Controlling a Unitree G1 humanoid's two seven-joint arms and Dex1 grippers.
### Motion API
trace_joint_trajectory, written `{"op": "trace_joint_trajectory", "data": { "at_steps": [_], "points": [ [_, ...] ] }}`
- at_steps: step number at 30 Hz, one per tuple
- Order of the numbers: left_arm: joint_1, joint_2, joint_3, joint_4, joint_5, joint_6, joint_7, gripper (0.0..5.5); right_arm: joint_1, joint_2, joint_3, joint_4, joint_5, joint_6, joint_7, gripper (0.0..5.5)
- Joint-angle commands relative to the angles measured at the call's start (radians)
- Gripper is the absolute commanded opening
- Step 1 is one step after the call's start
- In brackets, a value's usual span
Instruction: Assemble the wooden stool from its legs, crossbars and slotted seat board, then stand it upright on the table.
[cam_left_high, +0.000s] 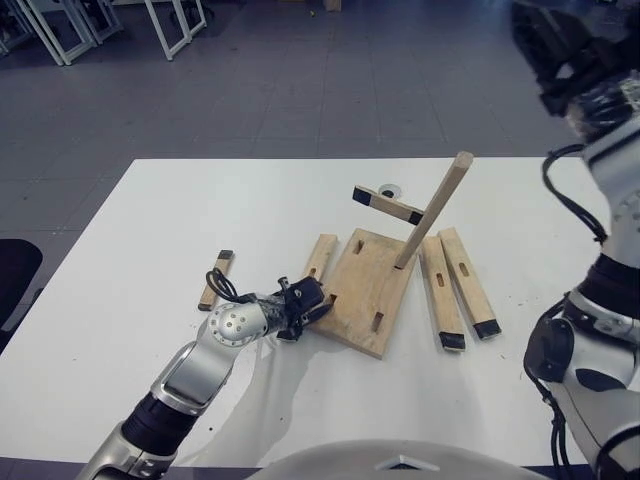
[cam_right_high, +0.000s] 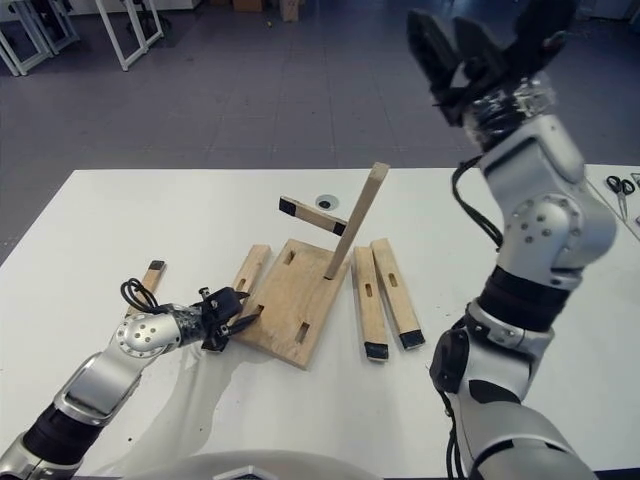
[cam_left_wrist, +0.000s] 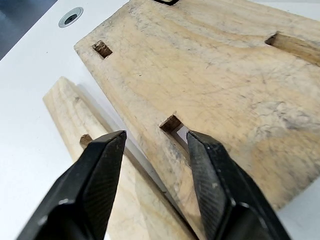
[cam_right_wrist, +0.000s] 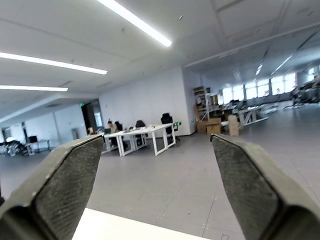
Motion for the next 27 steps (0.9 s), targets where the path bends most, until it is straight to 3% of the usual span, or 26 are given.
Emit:
{"op": "trace_joint_trajectory", "data": {
  "at_steps": [1,5,9,18,27],
  "points": [
    [0.019,-0.004,0.096,-0.012,-0.018,0.094,0.035,2.25,0.343,-0.014,0.028,-0.107,-0.077,0.021,-0.024,3.93],
    [-0.033,0.011,0.186,-0.011,-0.037,0.087,0.032,2.25,0.624,0.034,0.094,-0.130,-0.159,-0.042,-0.027,3.93],
    [-0.050,0.037,0.222,0.027,-0.047,0.064,0.003,2.25,0.807,0.037,0.233,-0.143,-0.300,-0.137,-0.036,3.93],
    [0.017,0.076,0.190,0.201,0.004,-0.083,-0.033,2.25,0.936,0.012,0.359,-0.192,-0.457,-0.210,-0.037,3.93],
    [0.041,0.026,0.127,0.193,0.015,-0.118,-0.037,2.25,0.954,0.010,0.377,-0.079,-0.543,-0.241,-0.042,3.93]
  ]
}}
